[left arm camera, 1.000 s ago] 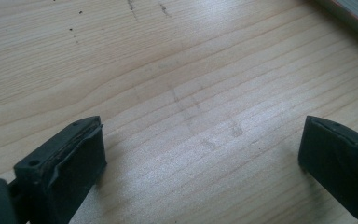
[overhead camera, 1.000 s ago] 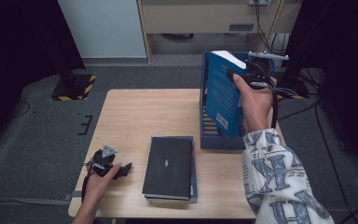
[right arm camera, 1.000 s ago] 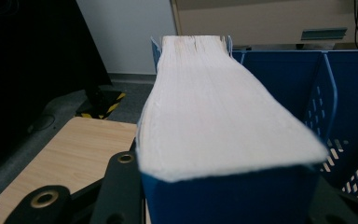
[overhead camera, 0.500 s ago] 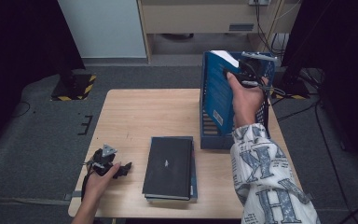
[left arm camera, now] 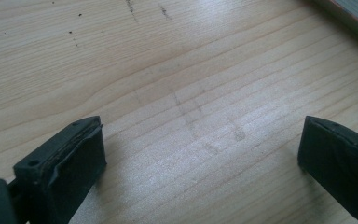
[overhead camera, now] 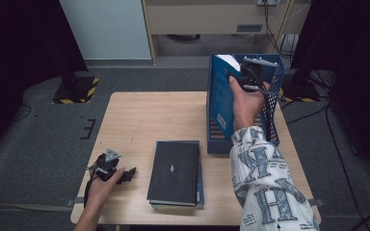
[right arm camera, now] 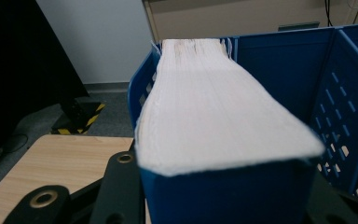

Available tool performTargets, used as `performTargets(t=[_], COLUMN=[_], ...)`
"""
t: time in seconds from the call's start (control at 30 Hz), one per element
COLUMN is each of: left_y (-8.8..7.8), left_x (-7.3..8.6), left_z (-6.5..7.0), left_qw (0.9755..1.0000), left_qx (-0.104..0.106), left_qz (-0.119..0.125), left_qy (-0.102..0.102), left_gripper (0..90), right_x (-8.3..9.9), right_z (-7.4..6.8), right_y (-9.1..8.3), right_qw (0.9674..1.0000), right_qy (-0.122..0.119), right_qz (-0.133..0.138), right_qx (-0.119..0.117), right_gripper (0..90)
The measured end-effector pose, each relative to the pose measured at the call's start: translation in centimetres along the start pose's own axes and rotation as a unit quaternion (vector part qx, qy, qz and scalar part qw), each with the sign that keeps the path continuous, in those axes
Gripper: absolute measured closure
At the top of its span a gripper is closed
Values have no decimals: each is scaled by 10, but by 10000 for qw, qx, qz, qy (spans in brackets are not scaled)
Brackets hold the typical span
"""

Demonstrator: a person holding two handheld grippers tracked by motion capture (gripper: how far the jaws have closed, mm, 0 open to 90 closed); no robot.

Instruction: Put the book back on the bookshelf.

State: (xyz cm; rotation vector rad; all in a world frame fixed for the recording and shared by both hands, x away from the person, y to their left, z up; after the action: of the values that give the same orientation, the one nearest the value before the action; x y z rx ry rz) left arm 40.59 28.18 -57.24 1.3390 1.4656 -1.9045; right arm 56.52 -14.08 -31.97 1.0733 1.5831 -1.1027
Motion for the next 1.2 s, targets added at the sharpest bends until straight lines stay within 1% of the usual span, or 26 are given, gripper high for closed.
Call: performTargets(t=[0.23,0.37,0.4,0.43,0.6,0.83,0.97,1.2], left_y=[0,0,1,1,1,2,2,2], left_x=[0,0,0,0,0,-1,-1,-1], left_z=[0,0,-1,0,0,-1,-1,-1], left_qw=[10000,10000,10000,10000,10000,10000,10000,10000], left_qx=[6,17,19,23,21,25,24,25], left_qz=[3,-7,-5,7,19,15,17,13], left_qy=[3,38,39,36,30,35,39,42], left_gripper=[0,0,0,0,1,0,1,1], right_x=[6,9,11,12,19,20,23,30], right_z=[-2,-5,-6,-7,-7,-5,-4,-5], right_y=[5,4,4,4,6,10,14,19], right_qw=[10000,9999,9999,9999,9999,9999,9999,9999], right_qy=[28,-36,-85,-80,-51,-18,-49,-35], right_qz=[22,104,97,86,63,61,34,-9], right_qx=[34,62,33,19,72,89,125,153], right_gripper=[605,605,604,604,604,604,604,604])
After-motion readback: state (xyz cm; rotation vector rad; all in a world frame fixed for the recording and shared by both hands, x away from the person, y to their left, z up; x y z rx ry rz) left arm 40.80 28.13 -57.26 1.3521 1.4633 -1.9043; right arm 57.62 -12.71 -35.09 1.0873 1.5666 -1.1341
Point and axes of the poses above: each handheld gripper's, and its own axes: y roughly forward along the jaws, x roughly out of its underside, z roughly to its right, the point moved 5 cm from there along y, roughly forward along the jaws, and after that the axes turned 14 degrees about z, right-handed, at the moved point
